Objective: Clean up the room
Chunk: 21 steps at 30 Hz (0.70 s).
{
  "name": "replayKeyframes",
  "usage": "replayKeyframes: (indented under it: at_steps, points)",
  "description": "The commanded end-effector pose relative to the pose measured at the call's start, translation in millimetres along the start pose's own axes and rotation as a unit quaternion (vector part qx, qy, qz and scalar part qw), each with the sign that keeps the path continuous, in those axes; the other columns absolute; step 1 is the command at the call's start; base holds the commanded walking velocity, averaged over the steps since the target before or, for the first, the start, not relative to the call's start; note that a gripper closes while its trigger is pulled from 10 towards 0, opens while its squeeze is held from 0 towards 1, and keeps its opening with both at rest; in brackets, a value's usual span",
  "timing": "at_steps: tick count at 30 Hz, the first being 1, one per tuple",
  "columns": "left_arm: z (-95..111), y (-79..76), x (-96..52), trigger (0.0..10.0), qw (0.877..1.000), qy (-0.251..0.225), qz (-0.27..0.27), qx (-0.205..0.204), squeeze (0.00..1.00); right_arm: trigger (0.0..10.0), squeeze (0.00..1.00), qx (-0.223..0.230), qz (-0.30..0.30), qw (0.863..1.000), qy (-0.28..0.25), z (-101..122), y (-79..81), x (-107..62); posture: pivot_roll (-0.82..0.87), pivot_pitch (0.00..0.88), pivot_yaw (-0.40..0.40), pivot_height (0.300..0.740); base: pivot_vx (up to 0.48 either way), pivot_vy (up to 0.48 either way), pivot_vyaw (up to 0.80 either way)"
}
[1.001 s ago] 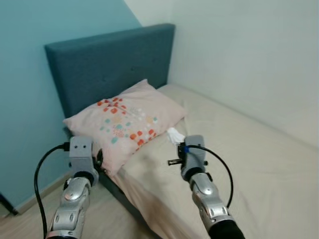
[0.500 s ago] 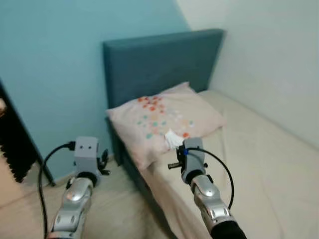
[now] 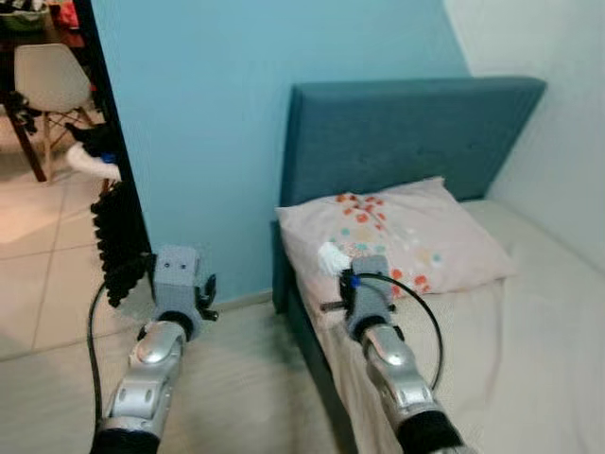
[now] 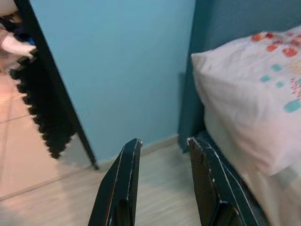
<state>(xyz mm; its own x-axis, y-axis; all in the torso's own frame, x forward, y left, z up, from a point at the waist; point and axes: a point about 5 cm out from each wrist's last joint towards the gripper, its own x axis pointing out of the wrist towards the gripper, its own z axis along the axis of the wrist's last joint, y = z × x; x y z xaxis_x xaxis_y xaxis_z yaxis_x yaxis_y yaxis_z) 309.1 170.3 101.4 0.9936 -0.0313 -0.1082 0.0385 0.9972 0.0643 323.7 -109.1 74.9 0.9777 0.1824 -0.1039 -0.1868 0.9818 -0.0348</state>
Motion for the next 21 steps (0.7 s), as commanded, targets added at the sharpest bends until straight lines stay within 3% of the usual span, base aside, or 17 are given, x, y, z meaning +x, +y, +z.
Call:
replayKeyframes:
  at_steps: [1,3,6,21]
  points:
    - [-9,-1.9,-0.7,10.0,1.000,0.022,0.000,0.003,0.00,10.0,0.00,0.010,-0.020,1.000,0.007,-6,-9.3,-3.8,0.10,0.000,-0.074,0.726,0.000,0.000,0.80]
    - [-10,-1.5,-0.6,10.0,1.000,0.024,0.003,0.000,0.00,10.0,0.00,0.010,-0.022,1.000,0.008,-7,-10.2,-4.5,0.10,0.000,-0.073,0.726,0.000,0.000,0.80]
    - [-11,0.3,-0.7,10.0,0.999,0.028,0.011,-0.035,0.00,10.0,0.00,0.009,-0.025,1.000,0.009,-8,-11.1,-6.1,0.09,0.000,-0.056,0.726,0.000,0.000,0.80]
    - [-12,10.7,4.0,10.0,0.998,0.041,0.032,-0.029,0.00,10.0,0.00,0.013,-0.028,1.000,0.007,-6,-9.6,-3.4,0.10,0.000,-0.059,0.726,0.000,0.000,0.80]
